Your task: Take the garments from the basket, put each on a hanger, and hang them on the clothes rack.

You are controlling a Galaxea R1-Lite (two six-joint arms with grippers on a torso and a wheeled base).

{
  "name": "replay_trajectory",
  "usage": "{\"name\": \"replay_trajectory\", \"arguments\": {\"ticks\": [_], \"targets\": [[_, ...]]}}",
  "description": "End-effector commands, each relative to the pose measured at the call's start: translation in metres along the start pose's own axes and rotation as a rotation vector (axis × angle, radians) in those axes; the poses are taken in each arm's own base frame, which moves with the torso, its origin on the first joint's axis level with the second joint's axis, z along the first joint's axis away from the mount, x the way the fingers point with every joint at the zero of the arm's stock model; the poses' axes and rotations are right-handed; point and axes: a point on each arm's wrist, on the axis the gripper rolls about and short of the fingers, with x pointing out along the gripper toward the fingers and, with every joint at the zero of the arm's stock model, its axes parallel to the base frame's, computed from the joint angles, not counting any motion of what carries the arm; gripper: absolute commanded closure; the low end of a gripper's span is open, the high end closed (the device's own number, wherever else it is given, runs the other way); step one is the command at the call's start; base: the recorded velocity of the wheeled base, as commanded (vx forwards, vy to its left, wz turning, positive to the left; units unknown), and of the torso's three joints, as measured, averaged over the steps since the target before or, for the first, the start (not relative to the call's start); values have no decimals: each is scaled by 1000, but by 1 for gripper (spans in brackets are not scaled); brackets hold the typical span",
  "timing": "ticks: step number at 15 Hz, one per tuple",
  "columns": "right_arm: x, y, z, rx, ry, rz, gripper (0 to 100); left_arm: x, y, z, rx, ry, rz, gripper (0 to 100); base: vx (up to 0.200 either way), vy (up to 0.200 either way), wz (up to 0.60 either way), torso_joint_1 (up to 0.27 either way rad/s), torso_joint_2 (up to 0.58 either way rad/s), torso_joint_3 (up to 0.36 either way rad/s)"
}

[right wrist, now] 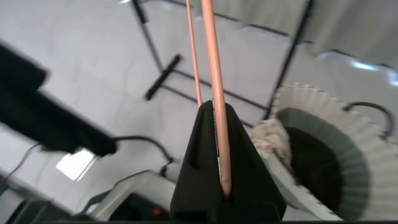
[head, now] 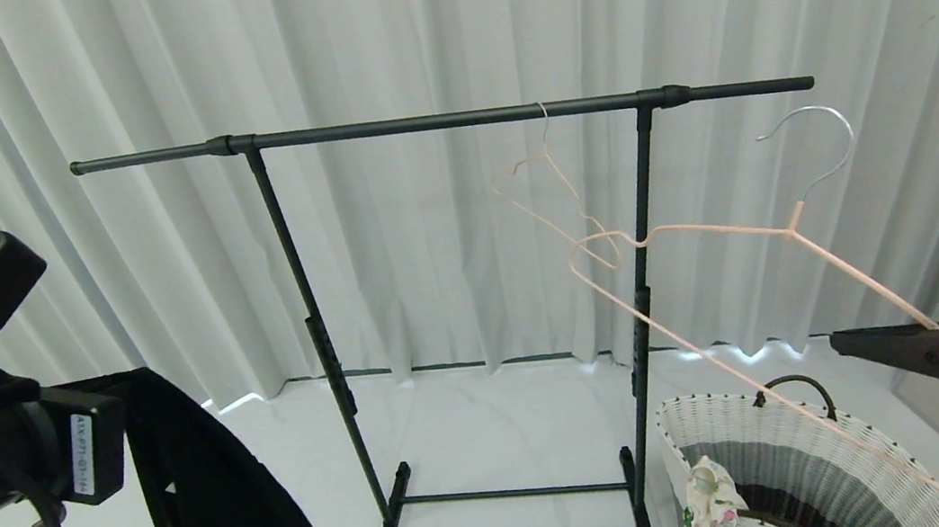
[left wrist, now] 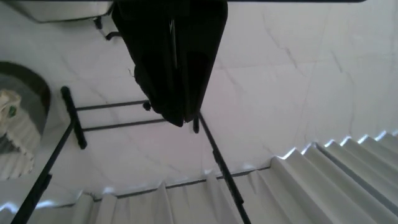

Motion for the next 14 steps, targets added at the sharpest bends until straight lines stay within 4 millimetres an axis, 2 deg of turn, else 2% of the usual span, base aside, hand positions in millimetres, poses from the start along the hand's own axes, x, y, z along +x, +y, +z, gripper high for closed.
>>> {"name": "replay_trajectory", "arguments": {"ticks": [1, 3, 6, 8, 12, 14], "targets": [[2, 20, -14, -24, 60, 131, 100, 26, -19, 21, -55, 15, 5, 100, 0, 0, 0, 0, 0, 0], [2, 42, -25, -48, 109, 265, 100, 44, -30, 40, -138, 6, 48, 100, 0, 0, 0, 0, 0, 0], [-1, 69, -29, -70, 106, 421, 100, 60, -37, 45, -157, 23, 49, 100, 0, 0, 0, 0, 0, 0], [-2, 79, -30, -82, 106, 476, 100, 66, -42, 47, -179, 7, 38, 100, 0, 0, 0, 0, 0, 0], [14, 94, -26, -24, 77, 522, 100, 62, -68, 52, -311, -38, -30, 100, 0, 0, 0, 0, 0, 0], [21, 97, -28, -26, 87, 522, 100, 69, -75, 50, -306, -33, 34, 100, 0, 0, 0, 0, 0, 0]]}}
